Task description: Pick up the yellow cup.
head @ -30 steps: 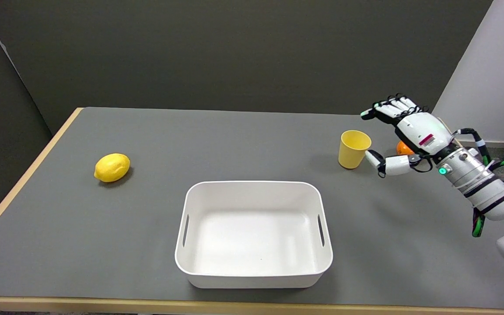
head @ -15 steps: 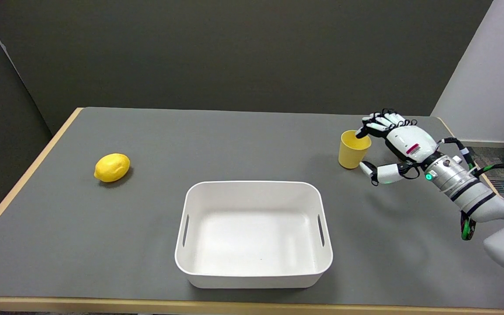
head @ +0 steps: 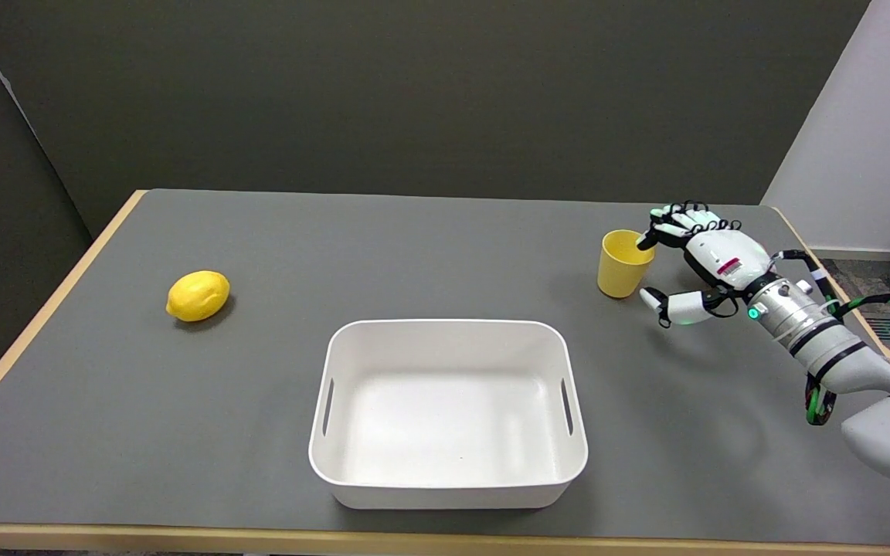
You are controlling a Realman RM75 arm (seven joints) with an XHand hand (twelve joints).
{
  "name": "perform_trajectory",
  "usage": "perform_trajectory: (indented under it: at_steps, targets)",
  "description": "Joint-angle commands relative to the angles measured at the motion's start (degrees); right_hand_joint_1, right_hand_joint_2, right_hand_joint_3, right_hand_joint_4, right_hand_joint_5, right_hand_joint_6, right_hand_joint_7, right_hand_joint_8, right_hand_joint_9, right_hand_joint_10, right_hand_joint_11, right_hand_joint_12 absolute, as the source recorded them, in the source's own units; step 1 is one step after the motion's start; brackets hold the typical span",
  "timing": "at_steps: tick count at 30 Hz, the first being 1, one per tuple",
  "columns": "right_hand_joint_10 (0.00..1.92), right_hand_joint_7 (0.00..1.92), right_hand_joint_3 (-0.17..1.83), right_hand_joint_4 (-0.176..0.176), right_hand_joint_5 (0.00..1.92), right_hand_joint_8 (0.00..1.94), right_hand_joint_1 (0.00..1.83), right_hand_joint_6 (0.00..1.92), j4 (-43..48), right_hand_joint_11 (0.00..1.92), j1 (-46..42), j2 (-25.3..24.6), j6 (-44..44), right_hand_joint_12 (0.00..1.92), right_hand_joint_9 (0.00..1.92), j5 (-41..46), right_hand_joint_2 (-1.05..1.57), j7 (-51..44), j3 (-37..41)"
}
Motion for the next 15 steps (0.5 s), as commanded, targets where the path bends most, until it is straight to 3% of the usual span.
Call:
perform_trajectory:
  at_steps: [1, 15]
  targets:
    - [0.39, 0.14, 0.87, 0.003, 0.40, 0.27, 0.77, 0.79, -1.8, 0.00, 3.1, -1.7, -1.1, 0.58, 0.00, -0.1, 0.68, -0.3, 0.0]
    - [0.41, 0.19, 0.86, -0.012, 0.45, 0.30, 0.83, 1.06, -5.0, 0.00, 7.9, -4.5, 0.0, 0.57, 0.00, -0.1, 0.77, -0.3, -2.1]
